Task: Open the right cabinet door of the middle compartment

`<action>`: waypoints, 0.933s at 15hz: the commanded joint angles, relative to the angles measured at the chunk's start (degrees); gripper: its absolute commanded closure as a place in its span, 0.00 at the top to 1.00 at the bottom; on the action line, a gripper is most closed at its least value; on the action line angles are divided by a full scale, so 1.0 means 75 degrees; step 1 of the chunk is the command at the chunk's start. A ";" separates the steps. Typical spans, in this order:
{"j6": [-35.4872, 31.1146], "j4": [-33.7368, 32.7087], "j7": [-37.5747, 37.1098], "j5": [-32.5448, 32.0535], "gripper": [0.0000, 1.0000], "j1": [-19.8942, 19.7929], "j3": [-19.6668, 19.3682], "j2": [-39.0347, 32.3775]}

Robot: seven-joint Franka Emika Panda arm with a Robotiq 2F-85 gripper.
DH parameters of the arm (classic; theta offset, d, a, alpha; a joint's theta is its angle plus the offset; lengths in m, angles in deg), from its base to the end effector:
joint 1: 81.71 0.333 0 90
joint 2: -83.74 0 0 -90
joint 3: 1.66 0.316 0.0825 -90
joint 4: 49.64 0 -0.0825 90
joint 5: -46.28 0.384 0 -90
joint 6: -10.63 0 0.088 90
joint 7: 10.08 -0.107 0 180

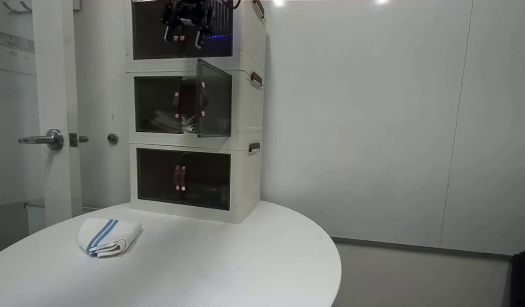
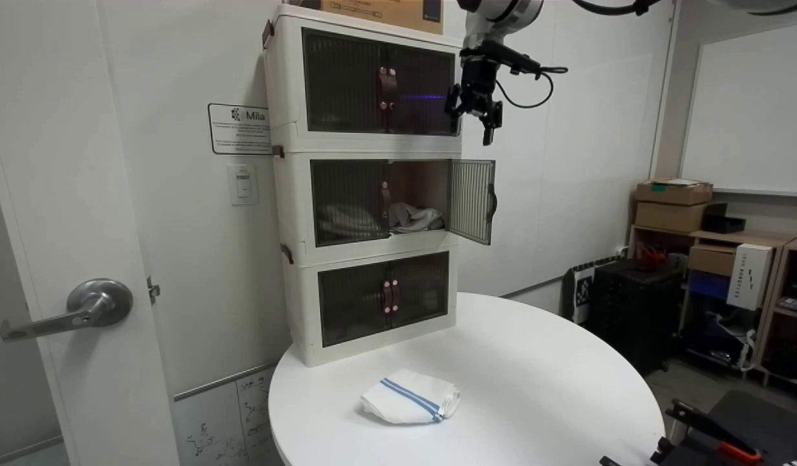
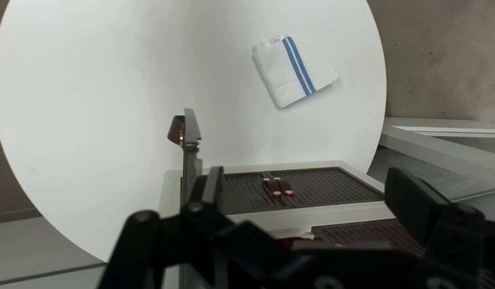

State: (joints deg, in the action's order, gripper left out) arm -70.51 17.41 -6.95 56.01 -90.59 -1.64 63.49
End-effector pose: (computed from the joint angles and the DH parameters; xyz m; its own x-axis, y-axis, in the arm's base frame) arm 0.6378 -0.0791 0.5873 0.9927 -0.0740 -0.0957 -0.0899 -0.9806 -0.1744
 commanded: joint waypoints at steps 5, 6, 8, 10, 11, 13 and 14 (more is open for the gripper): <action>-0.0765 0.0641 -0.0167 0.0381 1.00 0.0355 0.0364 0.0919; -0.0905 0.0633 0.0172 0.0505 1.00 0.0406 0.0499 0.0900; -0.1240 0.0651 0.0608 0.0739 1.00 0.0513 0.0741 0.0791; -0.1600 0.0661 0.1075 0.0815 1.00 0.0635 0.0966 0.0574; -0.1730 0.0654 0.1272 0.0885 1.00 0.0676 0.1070 0.0413; -0.1884 0.0641 0.1566 0.0872 1.00 0.0772 0.1225 0.0081; -0.1936 0.0631 0.1686 0.0861 1.00 0.0802 0.1285 -0.0099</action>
State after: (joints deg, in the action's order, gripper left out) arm -82.97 22.49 1.58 61.24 -84.92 6.91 66.17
